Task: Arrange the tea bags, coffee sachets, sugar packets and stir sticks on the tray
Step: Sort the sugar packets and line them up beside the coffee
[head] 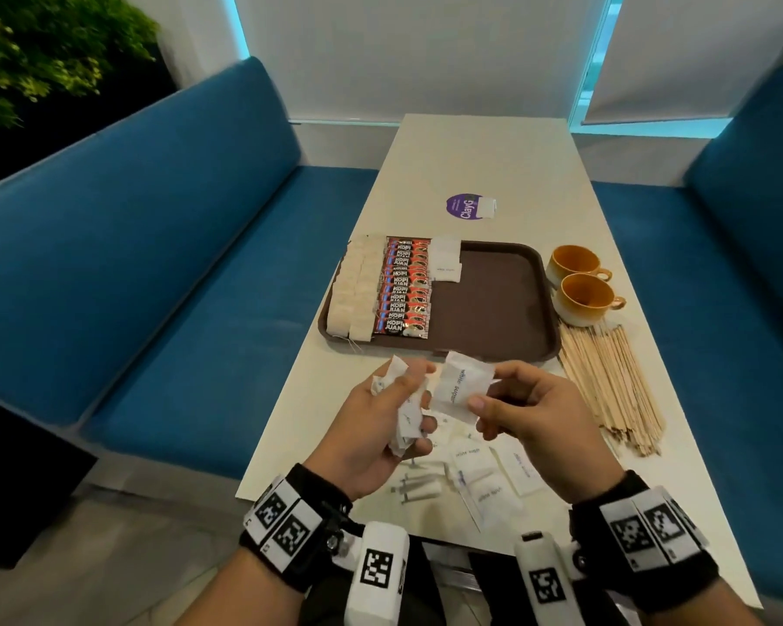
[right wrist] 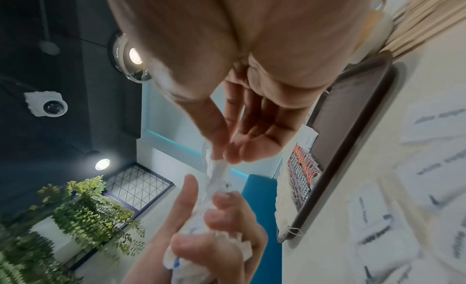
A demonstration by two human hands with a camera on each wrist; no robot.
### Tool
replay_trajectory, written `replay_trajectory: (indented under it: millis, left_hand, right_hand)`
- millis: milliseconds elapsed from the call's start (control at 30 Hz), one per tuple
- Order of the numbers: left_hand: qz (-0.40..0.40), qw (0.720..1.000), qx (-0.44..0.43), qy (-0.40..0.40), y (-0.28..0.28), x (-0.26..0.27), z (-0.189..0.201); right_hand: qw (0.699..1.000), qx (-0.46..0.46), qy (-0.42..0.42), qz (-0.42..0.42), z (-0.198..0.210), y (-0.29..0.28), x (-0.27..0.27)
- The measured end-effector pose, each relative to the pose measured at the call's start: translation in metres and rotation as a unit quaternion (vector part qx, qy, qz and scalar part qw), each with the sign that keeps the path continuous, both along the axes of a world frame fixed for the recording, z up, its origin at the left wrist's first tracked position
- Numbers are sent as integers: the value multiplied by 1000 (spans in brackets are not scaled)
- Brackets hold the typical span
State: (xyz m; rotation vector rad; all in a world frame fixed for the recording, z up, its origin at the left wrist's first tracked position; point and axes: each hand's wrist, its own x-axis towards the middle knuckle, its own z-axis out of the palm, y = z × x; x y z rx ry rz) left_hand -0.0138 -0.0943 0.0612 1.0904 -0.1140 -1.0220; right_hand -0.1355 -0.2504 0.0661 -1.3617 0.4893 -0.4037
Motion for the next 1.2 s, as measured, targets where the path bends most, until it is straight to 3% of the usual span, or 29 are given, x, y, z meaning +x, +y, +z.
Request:
replay_trajectory:
  millis: [200, 400, 633, 867, 1200]
  left_hand:
    - [-61, 997, -4, 44, 5, -7, -6]
    - [-81, 996, -28, -10, 8, -2, -4]
    - [12, 998, -37, -40, 3, 0, -6]
    - [38, 998, -42, -9, -1, 1, -9]
    - [91, 991, 43, -85, -11, 10, -17]
  right_hand:
    - [998, -41, -40, 10, 7, -2, -3]
    - [996, -67, -55, 35, 5, 2, 0]
    - [996, 42, -68, 26, 6, -2, 0]
    - [991, -121, -52, 7, -1, 0, 4]
    - [986, -162, 23, 28, 2, -5, 13]
